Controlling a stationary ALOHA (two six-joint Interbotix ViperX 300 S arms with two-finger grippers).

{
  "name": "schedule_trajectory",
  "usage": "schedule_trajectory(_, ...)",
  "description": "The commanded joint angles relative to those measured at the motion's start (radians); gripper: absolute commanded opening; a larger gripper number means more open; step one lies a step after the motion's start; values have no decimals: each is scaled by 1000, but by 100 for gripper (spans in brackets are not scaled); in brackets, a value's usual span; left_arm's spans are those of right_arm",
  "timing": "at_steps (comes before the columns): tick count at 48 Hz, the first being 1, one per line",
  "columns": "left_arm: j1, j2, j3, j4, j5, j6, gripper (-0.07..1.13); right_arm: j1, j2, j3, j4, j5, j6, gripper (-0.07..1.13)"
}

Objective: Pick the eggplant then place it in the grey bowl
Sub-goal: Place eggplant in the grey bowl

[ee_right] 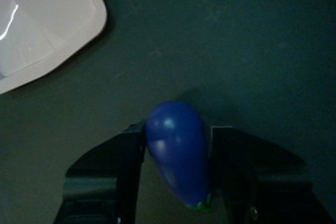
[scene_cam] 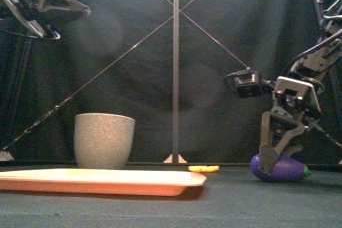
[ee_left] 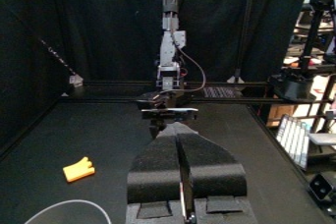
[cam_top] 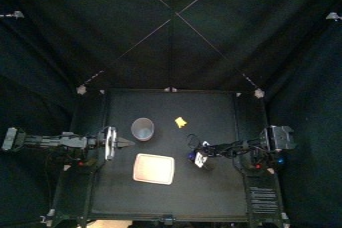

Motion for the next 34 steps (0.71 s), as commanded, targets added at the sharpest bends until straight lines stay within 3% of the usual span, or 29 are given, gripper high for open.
schedule_trajectory(1,0,6,-12,2,-3,0,-3,2,-14,-23,-3,12,0,56)
schedule_trajectory(8,0,6,-12,0,-2,0,-3,-18,-41,-87,-49,11,-17,46)
schedule_trajectory(22,0,6,-14,0,-3,0,-3,-158,-52,-410,-333,8,-6,47)
schedule_trajectory(34,2,5,-12,0,-3,2,-3,-207,86,-646,-403,-63,-9,47)
